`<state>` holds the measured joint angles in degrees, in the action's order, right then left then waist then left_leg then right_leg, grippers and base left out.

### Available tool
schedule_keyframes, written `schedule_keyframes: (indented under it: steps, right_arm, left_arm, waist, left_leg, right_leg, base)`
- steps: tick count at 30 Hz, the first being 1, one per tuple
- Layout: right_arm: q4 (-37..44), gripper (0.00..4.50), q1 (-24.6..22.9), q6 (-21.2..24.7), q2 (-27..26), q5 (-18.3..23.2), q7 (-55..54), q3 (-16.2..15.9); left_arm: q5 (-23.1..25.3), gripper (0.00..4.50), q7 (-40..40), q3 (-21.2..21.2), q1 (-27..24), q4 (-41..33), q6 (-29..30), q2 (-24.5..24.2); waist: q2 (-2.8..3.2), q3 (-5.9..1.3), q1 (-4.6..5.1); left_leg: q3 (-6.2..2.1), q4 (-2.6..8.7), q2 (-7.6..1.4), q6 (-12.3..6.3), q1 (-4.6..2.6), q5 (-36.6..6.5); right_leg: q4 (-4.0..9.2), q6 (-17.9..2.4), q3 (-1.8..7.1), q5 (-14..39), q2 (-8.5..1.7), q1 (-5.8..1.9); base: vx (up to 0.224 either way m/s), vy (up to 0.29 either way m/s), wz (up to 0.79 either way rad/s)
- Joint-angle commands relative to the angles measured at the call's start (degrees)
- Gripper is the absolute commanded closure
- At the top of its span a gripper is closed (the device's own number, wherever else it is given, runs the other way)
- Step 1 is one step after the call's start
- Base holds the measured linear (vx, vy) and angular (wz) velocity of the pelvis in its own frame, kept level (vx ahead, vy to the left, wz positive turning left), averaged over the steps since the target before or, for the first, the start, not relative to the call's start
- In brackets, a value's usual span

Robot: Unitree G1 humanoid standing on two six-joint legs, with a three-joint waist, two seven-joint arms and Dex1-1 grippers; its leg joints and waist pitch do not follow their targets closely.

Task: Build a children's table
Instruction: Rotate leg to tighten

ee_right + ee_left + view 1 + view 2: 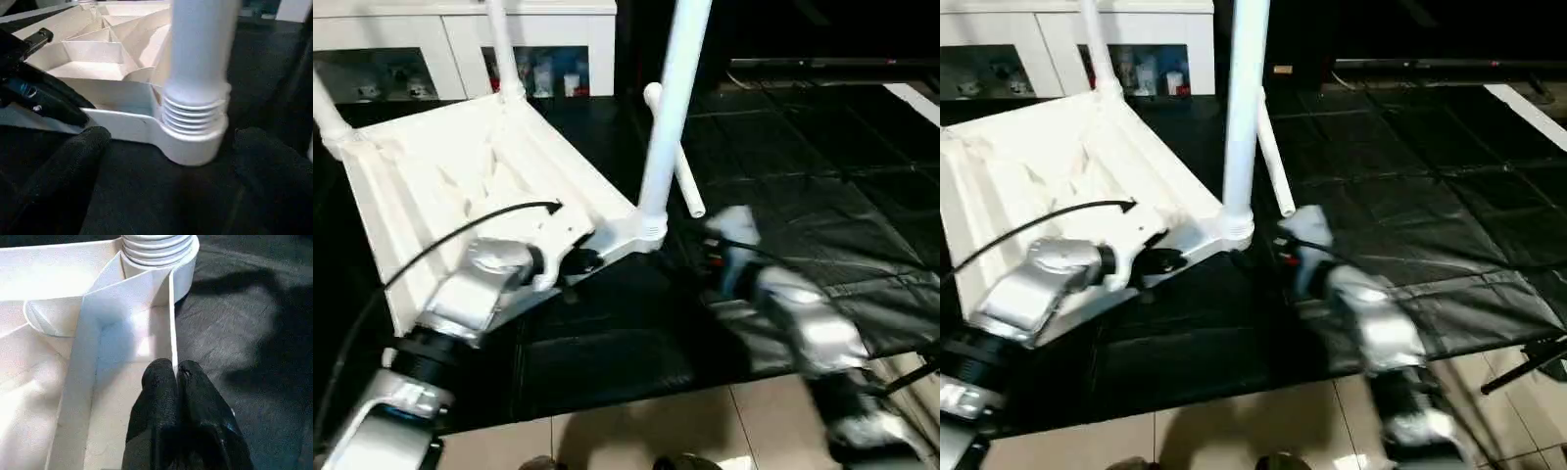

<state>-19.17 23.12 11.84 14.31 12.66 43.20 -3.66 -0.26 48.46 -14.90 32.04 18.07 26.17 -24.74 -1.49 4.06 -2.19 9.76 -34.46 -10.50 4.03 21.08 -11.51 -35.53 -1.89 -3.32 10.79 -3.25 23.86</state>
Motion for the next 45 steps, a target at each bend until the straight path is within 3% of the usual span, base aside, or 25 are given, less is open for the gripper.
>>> schedule_keyframes:
  steps: [1,4,5,6,7,8,10,11,12,13,22,33,41,44,45]
  right_arm:
    - [4.5,0.05,-1.5,1.7,2.0,1.9,2.7,1.1]
    - [6.1,0.05,-2.2,2.2,2.9,2.4,3.7,1.2]
    - [7.9,0.05,-3.1,2.1,5.0,2.5,5.9,1.1]
    - [7.9,0.05,-3.1,2.1,5.0,2.5,5.9,1.1]
    - [8.1,0.05,-3.2,2.0,5.2,2.4,6.2,1.0]
    - [9.6,0.05,-3.9,2.1,7.1,2.7,8.1,0.9]
    - [9.6,0.05,-3.9,2.1,7.1,2.7,8.1,0.9]
    - [10.4,0.05,-4.1,2.8,8.0,3.4,9.3,0.9]
    - [10.4,0.05,-4.1,2.8,8.0,3.4,9.3,0.9]
    - [11.4,0.05,-4.6,4.3,10.2,4.2,11.4,0.8]
    - [9.2,0.05,-4.4,1.4,13.1,2.8,17.7,-1.8]
    - [5.0,0.05,-2.3,0.6,14.4,2.9,26.0,-5.4]
    - [0.6,0.79,-0.4,-1.1,13.9,2.6,28.5,-6.2]
    - [0.1,0.84,-0.2,-1.3,13.8,2.6,28.9,-6.2]
    - [-0.3,1.19,0.1,-1.4,13.7,2.6,29.4,-6.3]
  left_arm:
    - [0.0,4.5,2.6,-0.4,1.4,0.6,-4.7,-1.0]
    - [-0.2,4.5,3.5,-0.4,1.5,1.8,-6.5,-1.1]
    - [-0.3,4.5,6.6,-1.2,1.2,4.5,-12.7,-1.5]
    - [-0.3,4.5,6.6,-1.2,1.2,4.5,-12.7,-1.5]
    - [-0.2,4.5,6.9,-1.4,1.2,4.8,-13.2,-1.6]
    - [0.5,4.5,9.1,-2.6,1.0,6.4,-16.8,-2.4]
    - [0.5,4.5,9.1,-2.6,1.0,6.4,-16.8,-2.4]
    - [0.6,4.5,10.1,-3.1,1.0,6.4,-17.7,-2.7]
    - [0.6,4.5,10.1,-3.1,1.0,6.4,-17.7,-2.7]
    - [-0.5,4.5,13.3,-3.6,0.5,5.2,-19.2,-3.1]
    - [-0.9,4.5,22.3,-6.5,-1.1,6.1,-28.3,-5.0]
    - [-0.9,4.5,27.4,-7.6,-1.4,5.5,-30.8,-5.8]
    - [-0.7,4.5,28.9,-8.0,-1.6,5.2,-31.8,-5.7]
    - [-0.6,4.5,29.0,-8.0,-1.5,5.3,-31.9,-5.8]
    - [-0.4,4.5,29.1,-8.2,-1.5,5.3,-32.0,-5.9]
  waist:
    - [1.0,-4.66,-0.41]
    - [0.9,-4.6,-0.46]
    - [1.59,-4.68,-0.62]
    - [1.29,-4.56,-0.65]
    - [1.09,-4.73,-0.69]
    - [1.36,-4.77,-0.84]
    - [1.34,-4.77,-1.12]
    - [1.66,-4.74,-1.41]
    - [1.57,-4.73,-1.46]
    - [2.04,-4.7,-1.72]
    - [1.57,-4.87,-3.02]
    - [1.31,-4.79,-3.32]
    - [1.09,-4.86,-3.27]
    - [1.09,-4.91,-3.33]
    - [1.06,-4.93,-3.35]
  left_leg:
    - [-0.57,3.41,-2.47,-5.8,-0.42,-2.5]
    - [-0.56,3.44,-2.42,-5.32,-0.37,-3.2]
    - [-0.69,3.4,-2.45,-4.82,-0.46,-3.6]
    - [-0.6,3.37,-2.22,-5.2,-0.42,-4.0]
    - [-0.68,3.48,-2.41,-4.74,-0.44,-4.1]
    - [-0.62,3.38,-2.37,-4.75,-0.53,-4.3]
    - [-0.56,3.37,-2.48,-4.88,-0.64,-4.2]
    - [-0.49,3.45,-2.59,-4.51,-0.86,-5.1]
    - [-0.47,3.45,-2.66,-4.36,-0.84,-5.4]
    - [-0.55,3.51,-2.72,-3.94,-0.89,-5.6]
    - [-0.45,3.47,-2.85,-3.51,-0.76,-5.0]
    - [-0.39,3.38,-2.95,-3.38,-0.64,-5.7]
    - [-0.36,3.29,-2.89,-3.31,-0.58,-5.4]
    - [-0.36,3.24,-2.92,-3.53,-0.59,-4.8]
    - [-0.37,3.23,-2.91,-3.68,-0.57,-4.6]
  right_leg:
    - [3.02,-15.6,3.06,-3.1,-4.46,-4.5]
    - [3.19,-15.4,3.0,-1.7,-4.41,-4.45]
    - [3.13,-15.4,3.02,-1.1,-4.57,-4.42]
    - [3.71,-14.8,2.92,-0.3,-4.33,-4.37]
    - [3.3,-14.7,3.01,-0.8,-4.46,-4.6]
    - [3.31,-14.6,2.99,-0.7,-4.43,-4.46]
    - [3.33,-14.6,3.02,-1.0,-4.45,-4.39]
    - [3.44,-14.9,2.89,-0.3,-4.46,-4.16]
    - [3.4,-14.9,2.87,-0.1,-4.44,-4.22]
    - [3.3,-15.0,2.82,0.1,-4.53,-4.18]
    - [3.13,-14.4,2.66,0.0,-4.69,-4.34]
    - [3.18,-14.1,2.6,3.0,-4.86,-4.31]
    - [3.13,-14.0,2.53,3.8,-4.78,-4.33]
    - [3.0,-13.9,2.53,3.2,-4.75,-4.29]
    - [2.96,-14.0,2.49,3.0,-4.74,-4.3]
  base:
    - [0.0,0.0,0.0]
    - [0.0,0.0,0.0]
    - [0.0,0.0,0.0]
    - [0.0,0.0,0.0]
    - [0.0,0.0,0.0]
    - [0.0,0.0,0.0]
    - [0.0,0.0,0.0]
    - [0.0,0.0,0.0]
    - [0.0,0.0,0.0]
    - [0.0,0.0,0.0]
    - [0.0,0.0,0.0]
    - [0.0,0.0,0.0]
    - [0.0,0.0,0.0]
    - [0.0,0.0,0.0]
    - [0.0,0.0,0.0]
